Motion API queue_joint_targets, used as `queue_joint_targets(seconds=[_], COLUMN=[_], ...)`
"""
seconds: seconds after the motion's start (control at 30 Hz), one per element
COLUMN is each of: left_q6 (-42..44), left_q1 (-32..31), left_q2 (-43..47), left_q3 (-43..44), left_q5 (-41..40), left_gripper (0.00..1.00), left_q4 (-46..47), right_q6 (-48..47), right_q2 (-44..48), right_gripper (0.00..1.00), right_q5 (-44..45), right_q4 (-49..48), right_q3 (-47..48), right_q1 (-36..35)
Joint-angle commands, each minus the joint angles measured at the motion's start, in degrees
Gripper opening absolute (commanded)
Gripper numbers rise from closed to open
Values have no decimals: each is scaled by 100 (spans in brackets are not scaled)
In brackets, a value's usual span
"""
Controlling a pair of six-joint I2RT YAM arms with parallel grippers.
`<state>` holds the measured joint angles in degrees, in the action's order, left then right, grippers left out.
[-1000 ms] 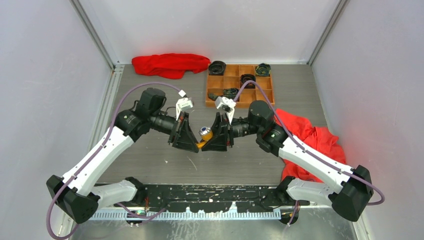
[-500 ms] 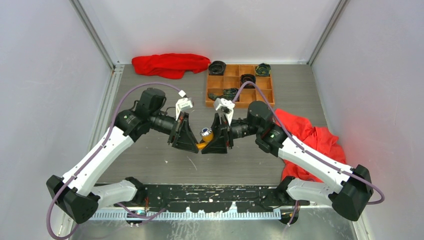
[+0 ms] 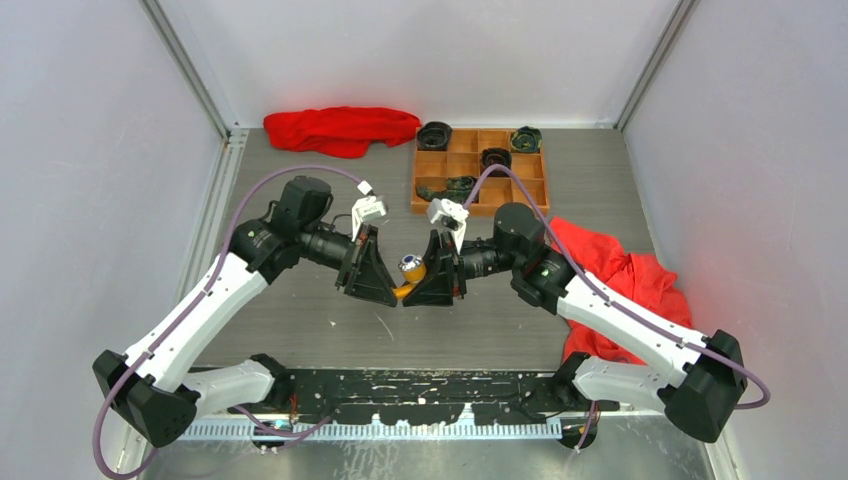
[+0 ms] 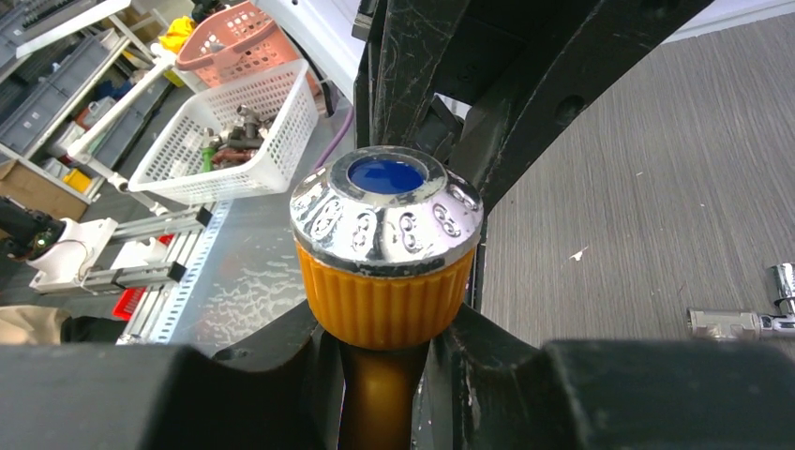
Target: Install the water faucets
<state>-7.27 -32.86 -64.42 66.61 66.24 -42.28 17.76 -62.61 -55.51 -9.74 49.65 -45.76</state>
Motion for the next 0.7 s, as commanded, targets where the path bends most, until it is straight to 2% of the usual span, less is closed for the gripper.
queue_joint_targets(seconds=[0.0,0.03,0.13,0.2,0.27,0.3,0.53,0.63,0.67], left_q6=[59,59,63,63,59,59,55,33,36], left_q1=[69,74,86,83,85,94,96,104,111], left_q2=[113,118,115,114,101,105,88,79,78], left_q3=[202,203,198,197,204,203,232,252,259], left_q5=[146,150,159,172,178,182,188,80,8], left_gripper=[0,0,0,0,0,0,0,1,14], left_q4=[202,200,209,212,212,212,221,268,262], right_q6=[-71,-85,-114,-130,-148,-145,-152,-113,-93], right_q2=[233,237,245,251,273,281,477,484,503], right_gripper=[20,27,32,26,5,1,1,0,0], right_q5=[4,13,-48,-107,-185,-275,-201,141,395], right_q4=[68,115,172,167,159,134,87,180,213], right_q3=[132,139,130,106,85,66,-102,-134,-152], right_q1=[-30,-25,-35,-31,-32,-30,-30,-30,-33])
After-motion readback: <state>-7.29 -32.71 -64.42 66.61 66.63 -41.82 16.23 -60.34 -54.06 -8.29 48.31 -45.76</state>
